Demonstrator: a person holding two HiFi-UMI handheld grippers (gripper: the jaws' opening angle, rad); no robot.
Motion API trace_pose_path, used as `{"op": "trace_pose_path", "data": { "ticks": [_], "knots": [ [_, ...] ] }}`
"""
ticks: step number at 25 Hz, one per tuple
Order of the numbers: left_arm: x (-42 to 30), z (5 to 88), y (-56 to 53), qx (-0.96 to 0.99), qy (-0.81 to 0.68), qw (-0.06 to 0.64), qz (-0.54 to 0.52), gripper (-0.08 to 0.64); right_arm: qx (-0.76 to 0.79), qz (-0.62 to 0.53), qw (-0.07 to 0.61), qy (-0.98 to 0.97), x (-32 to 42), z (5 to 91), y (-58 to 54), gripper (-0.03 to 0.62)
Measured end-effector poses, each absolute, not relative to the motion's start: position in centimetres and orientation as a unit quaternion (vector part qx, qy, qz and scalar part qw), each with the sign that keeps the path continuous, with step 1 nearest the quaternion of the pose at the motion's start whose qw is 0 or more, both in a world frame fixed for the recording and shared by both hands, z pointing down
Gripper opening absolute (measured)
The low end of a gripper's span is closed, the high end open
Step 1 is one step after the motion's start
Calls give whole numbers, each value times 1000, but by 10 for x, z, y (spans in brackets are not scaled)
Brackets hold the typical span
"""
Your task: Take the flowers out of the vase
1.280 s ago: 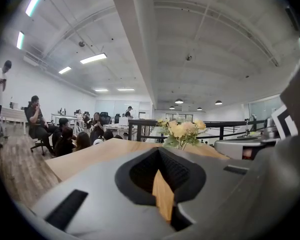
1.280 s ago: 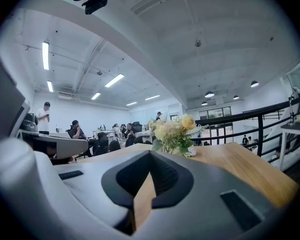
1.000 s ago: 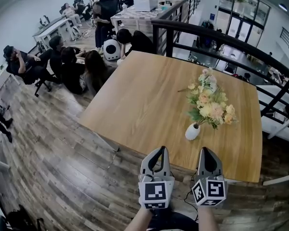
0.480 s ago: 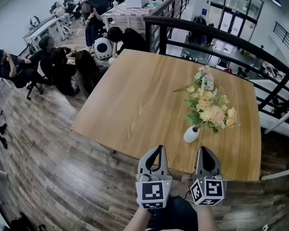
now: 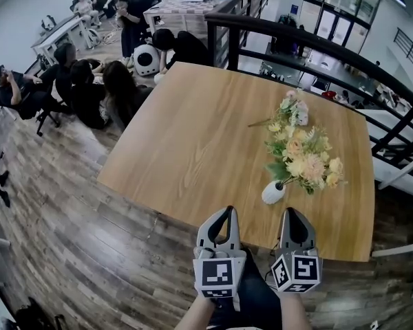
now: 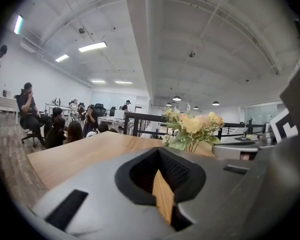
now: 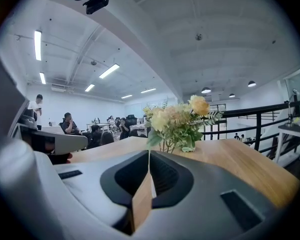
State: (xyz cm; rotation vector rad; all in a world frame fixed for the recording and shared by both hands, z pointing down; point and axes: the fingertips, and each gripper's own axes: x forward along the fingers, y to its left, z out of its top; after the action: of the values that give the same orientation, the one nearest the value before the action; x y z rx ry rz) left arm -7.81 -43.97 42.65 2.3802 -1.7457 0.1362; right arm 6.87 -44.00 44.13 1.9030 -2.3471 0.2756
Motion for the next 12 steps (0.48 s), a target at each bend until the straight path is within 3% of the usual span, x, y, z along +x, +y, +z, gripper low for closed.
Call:
{"op": "trace_pose_path", "data": {
  "ticks": [2,12],
  "knots": [
    [-77,428,-444,800,-590,95,48,25,626,92,53,-773,70,442,-446,29],
    [-59,440,-468,797,-592,101,66,25,621,109,54,-774,85,457,-475,31]
  ]
}}
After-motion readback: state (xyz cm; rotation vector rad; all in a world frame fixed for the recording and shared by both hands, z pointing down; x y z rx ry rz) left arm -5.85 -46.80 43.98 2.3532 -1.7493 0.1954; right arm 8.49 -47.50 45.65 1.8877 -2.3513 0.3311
